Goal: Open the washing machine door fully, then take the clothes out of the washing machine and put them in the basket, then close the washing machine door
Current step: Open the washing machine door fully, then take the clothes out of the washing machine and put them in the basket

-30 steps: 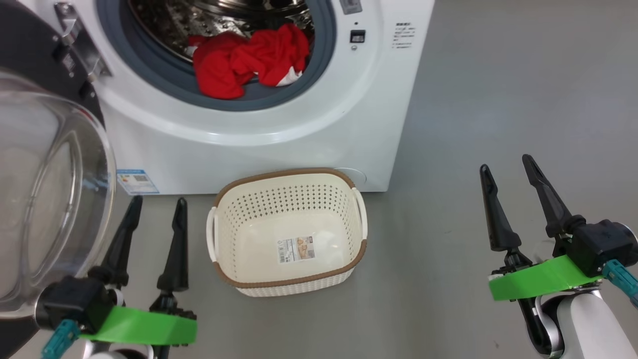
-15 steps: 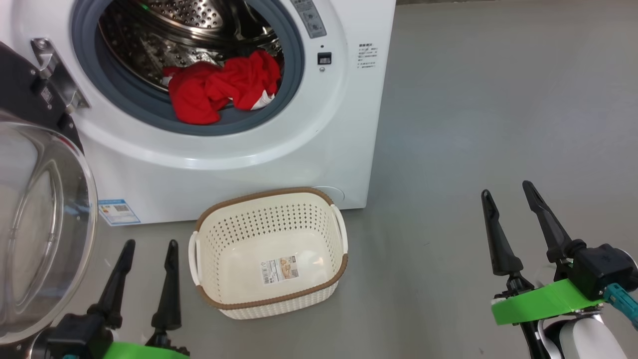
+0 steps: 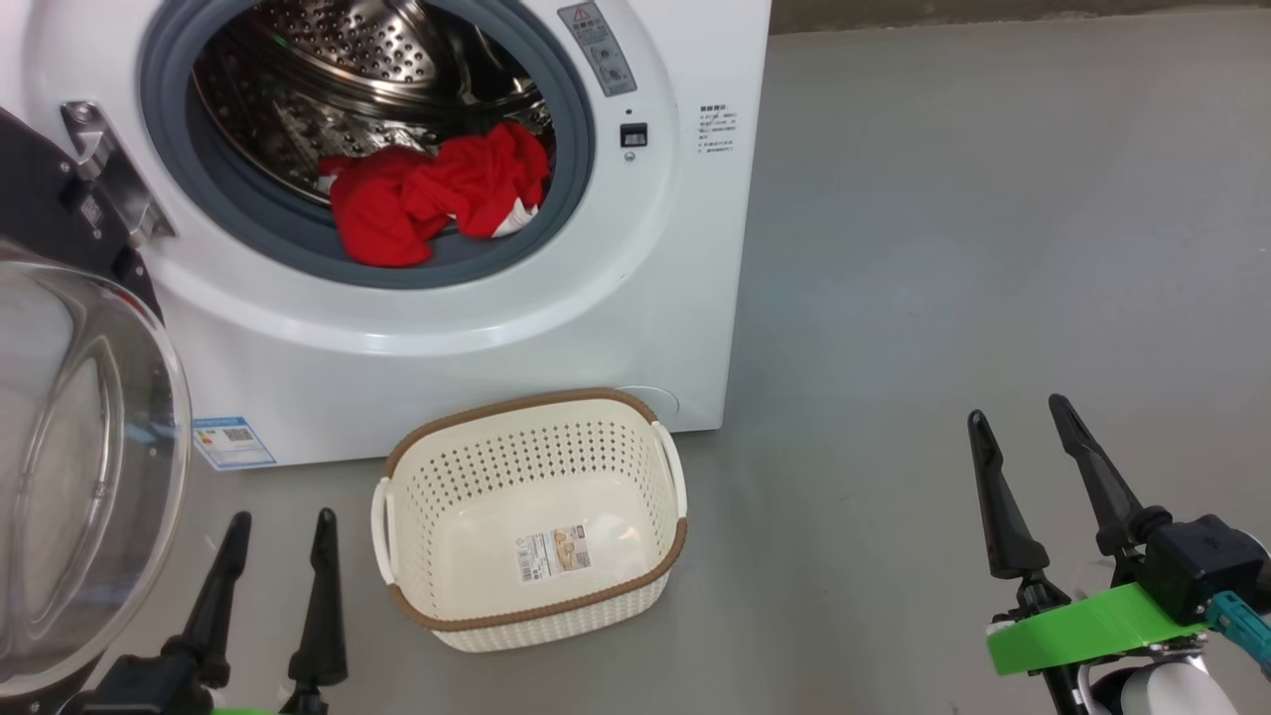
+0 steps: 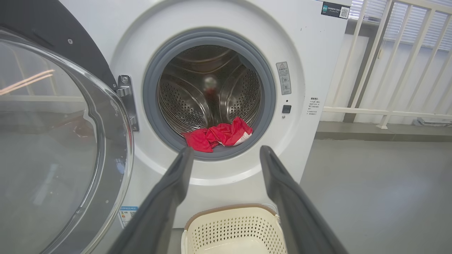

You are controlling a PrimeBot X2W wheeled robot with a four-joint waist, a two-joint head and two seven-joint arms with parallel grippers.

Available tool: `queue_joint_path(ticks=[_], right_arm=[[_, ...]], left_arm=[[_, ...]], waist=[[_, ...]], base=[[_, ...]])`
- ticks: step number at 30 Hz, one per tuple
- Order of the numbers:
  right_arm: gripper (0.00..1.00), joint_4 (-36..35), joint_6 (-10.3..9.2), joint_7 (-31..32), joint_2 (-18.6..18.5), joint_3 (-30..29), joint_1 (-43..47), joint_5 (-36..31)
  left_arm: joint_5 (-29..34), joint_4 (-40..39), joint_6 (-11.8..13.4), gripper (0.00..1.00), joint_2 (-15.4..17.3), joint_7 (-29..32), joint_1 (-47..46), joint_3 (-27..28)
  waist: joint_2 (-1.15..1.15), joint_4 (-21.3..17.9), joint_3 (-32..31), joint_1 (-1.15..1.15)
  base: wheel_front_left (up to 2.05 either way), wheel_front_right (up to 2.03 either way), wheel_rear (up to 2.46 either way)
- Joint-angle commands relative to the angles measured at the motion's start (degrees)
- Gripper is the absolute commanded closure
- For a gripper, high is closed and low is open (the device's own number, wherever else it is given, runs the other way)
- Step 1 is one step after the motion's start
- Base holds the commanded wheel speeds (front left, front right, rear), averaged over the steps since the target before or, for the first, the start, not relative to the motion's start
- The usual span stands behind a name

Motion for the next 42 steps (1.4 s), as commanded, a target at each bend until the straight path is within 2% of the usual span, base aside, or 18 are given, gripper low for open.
queue_joint_path(ticks=[1,12,22,29,42], right_arm=[[0.00,-1.3,0.36,-0.4,-0.1,1.0,-0.8,-0.1],[0.00,-1.3,0.36,-0.4,-0.1,1.1,-0.6,0.1],[0.00,-1.2,0.36,-0.4,-0.1,1.3,-0.8,0.5],[0.00,-1.3,0.36,-0.4,-0.1,1.3,-1.2,0.7],[0.00,-1.2,0.36,-0.4,-0.1,1.8,-1.6,0.8]], left_arm=[[0.0,-1.1,0.5,0.00,1.2,-0.6,-0.6,2.0],[-0.5,-1.2,1.5,0.00,1.2,0.1,-0.4,1.9],[-0.5,-2.2,2.1,0.00,1.5,0.1,-0.2,1.5],[-1.9,-3.6,0.4,0.00,1.3,-0.2,-0.5,0.5],[-1.8,-3.8,1.5,0.00,1.1,-0.3,-0.7,0.1]], waist=[[0.00,0.1,-0.1,0.00],[0.00,0.7,-0.7,0.00],[0.00,0.7,-0.5,0.00],[0.00,1.0,0.1,0.00],[0.00,1.4,0.6,0.00]], base=[[0.00,0.00,0.00],[0.23,-0.23,0.00],[1.39,-1.39,0.00],[0.81,-0.81,0.00],[0.03,-0.03,0.00]])
